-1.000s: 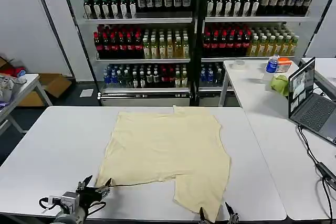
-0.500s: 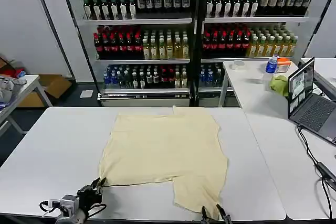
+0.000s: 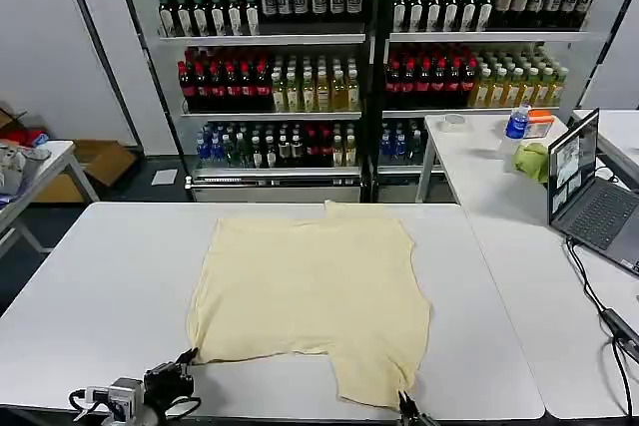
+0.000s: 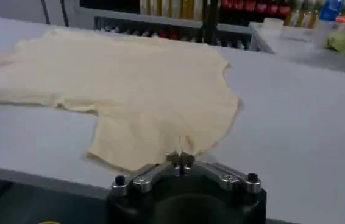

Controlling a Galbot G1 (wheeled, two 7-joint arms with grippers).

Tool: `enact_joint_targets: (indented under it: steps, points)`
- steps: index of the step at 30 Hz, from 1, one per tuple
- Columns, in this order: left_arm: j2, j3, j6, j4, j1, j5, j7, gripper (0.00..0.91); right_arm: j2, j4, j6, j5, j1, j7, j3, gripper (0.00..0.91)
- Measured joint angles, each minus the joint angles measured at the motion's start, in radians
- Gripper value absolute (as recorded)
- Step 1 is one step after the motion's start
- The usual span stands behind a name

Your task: Fold and organize the clothes.

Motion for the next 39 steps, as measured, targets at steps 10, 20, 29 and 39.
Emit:
enact_joint_targets:
  steps: [10, 20, 29, 39]
  points:
    - [0.022, -0.045, -0.002, -0.07, 0.014, -0.036, 0.006, 0.02, -0.022, 0.07, 0.021, 0.032, -0.01, -0.018, 0.047, 0.0]
    - [0.064, -0.098, -0.004, -0.069, -0.019, -0.108, 0.005, 0.02, -0.063, 0.071, 0.039, 0.123, 0.051, -0.023, 0.123, 0.0]
    - [0.097, -0.088, -0.007, -0.032, -0.075, -0.16, 0.0, 0.02, -0.11, 0.027, 0.036, 0.202, 0.163, -0.021, 0.159, 0.0]
    - [0.137, -0.038, -0.009, 0.02, -0.167, -0.176, -0.002, 0.02, -0.171, -0.062, 0.001, 0.248, 0.307, -0.023, 0.143, 0.0]
